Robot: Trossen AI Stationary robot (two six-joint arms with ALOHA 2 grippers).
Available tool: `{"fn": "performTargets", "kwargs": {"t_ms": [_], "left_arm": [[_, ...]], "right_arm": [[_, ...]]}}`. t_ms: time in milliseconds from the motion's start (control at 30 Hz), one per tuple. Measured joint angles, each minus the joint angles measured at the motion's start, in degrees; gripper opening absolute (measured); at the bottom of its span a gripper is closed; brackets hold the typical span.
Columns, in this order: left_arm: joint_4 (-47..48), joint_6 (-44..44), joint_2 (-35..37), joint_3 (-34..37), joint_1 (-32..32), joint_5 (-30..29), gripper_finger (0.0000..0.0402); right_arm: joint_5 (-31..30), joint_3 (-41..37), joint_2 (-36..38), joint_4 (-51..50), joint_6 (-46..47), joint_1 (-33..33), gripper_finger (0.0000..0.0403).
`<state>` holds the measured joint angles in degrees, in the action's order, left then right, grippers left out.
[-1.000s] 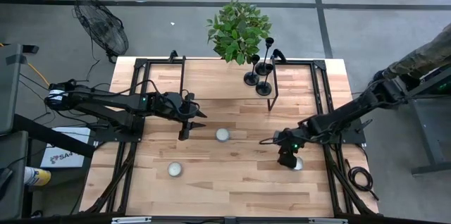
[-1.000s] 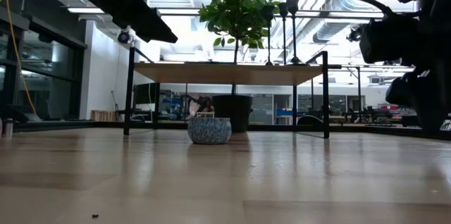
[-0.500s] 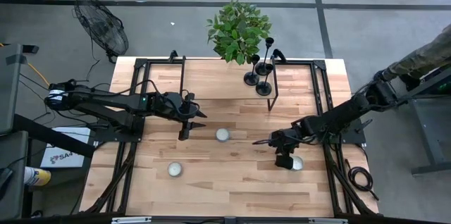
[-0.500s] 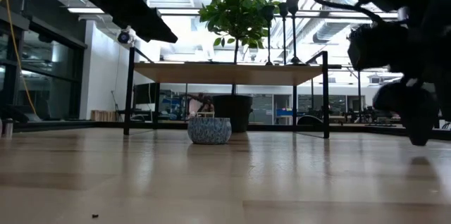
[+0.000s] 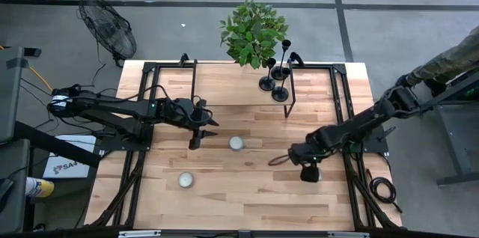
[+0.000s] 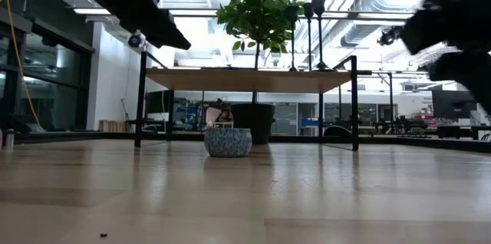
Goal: Pick & Place candle stick holders
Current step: Put the white scented candle on the shelf
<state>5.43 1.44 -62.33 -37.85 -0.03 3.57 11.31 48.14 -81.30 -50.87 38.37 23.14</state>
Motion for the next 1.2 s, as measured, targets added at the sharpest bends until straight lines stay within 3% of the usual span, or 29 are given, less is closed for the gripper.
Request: {"fn": "performTargets", "kwargs": {"t_ms": [667, 1200], "left_arm": [[0.9, -0.5, 0.0, 0.0, 0.0, -0.1, 0.0163], [0.9, -0.9, 0.0, 0.0, 0.0, -0.1, 0.0163]], "right_arm": [[-4.0, -1.2, 0.0, -6.2, 25.8, 14.9, 0.0277], [-7.5, -1.2, 0.1, -7.6, 45.3, 17.5, 0.0277]]}}
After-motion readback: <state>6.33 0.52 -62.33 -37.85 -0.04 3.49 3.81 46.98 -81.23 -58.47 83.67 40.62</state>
